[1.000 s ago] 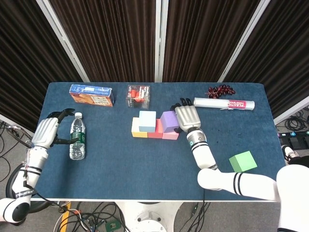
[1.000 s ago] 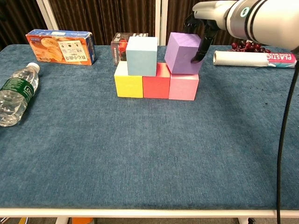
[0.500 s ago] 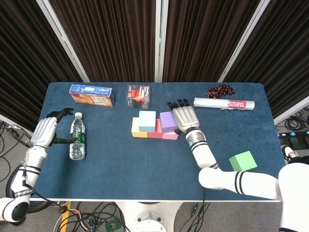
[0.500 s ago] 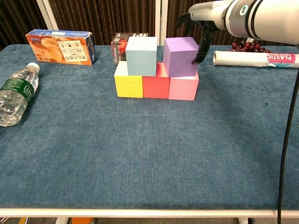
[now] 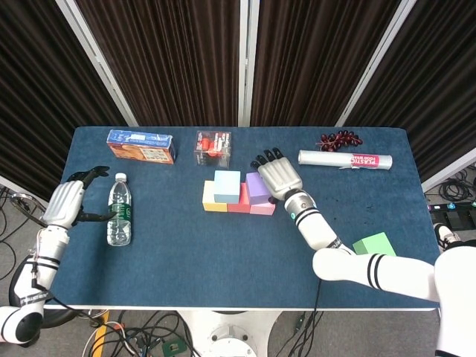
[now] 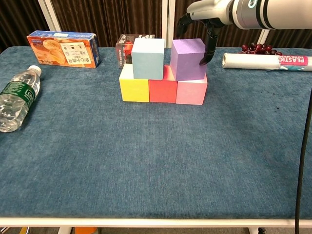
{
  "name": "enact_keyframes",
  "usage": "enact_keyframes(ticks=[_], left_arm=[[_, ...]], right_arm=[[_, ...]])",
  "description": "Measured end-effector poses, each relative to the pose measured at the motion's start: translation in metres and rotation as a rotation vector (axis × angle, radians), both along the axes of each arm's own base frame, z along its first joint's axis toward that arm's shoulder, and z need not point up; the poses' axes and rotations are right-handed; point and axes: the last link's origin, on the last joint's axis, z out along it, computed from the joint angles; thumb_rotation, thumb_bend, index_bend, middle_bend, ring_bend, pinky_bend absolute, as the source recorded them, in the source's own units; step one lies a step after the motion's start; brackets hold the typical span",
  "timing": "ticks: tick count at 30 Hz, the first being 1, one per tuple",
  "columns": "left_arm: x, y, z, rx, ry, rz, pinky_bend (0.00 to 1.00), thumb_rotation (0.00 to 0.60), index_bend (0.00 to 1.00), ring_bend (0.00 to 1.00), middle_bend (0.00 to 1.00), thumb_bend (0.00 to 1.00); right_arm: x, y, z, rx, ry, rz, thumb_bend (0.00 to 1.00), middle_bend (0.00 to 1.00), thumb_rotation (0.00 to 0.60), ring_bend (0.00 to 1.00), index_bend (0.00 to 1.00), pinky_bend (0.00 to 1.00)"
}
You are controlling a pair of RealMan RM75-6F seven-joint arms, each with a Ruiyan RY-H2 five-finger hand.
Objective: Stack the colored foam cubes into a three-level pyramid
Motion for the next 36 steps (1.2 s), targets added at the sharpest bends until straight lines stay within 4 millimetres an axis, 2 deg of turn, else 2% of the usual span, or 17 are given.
enact_keyframes(ticks=[4, 10, 22, 36], left_arm=[[-0.001, 0.000, 0.000, 0.000, -0.005, 0.002, 0.16, 0.600, 0.17, 0.21, 0.23, 0.05], [-0.001, 0.000, 0.001, 0.001, -0.012, 0.003, 0.16, 0.600, 0.17, 0.20, 0.22, 0.05], [-0.001, -0.003, 0.002, 0.005, -0.013, -0.008, 0.16, 0.600, 0.17, 0.18, 0.22, 0.05], [-0.007, -0.005, 0.001, -0.002, -0.026, -0.007, 0.16, 0.600, 0.17, 0.18, 0.22, 0.05]], right_arm=[[-0.001, -0.002, -0.003, 0.003, 0.000, 0.004, 0.08, 0.11, 0.600, 0.00, 0.27, 0.00], [0.000, -0.004, -0.006, -0.020, -0.009, 0.003, 0.10, 0.13, 0.600, 0.00, 0.42, 0.00], [0.006, 0.006, 0.002, -0.082, -0.079, -0.066, 0.10, 0.14, 0.600, 0.00, 0.43, 0.00], [0.020, 0.015, -0.014, -0.086, -0.045, -0.093, 0.10, 0.14, 0.600, 0.00, 0.43, 0.00]])
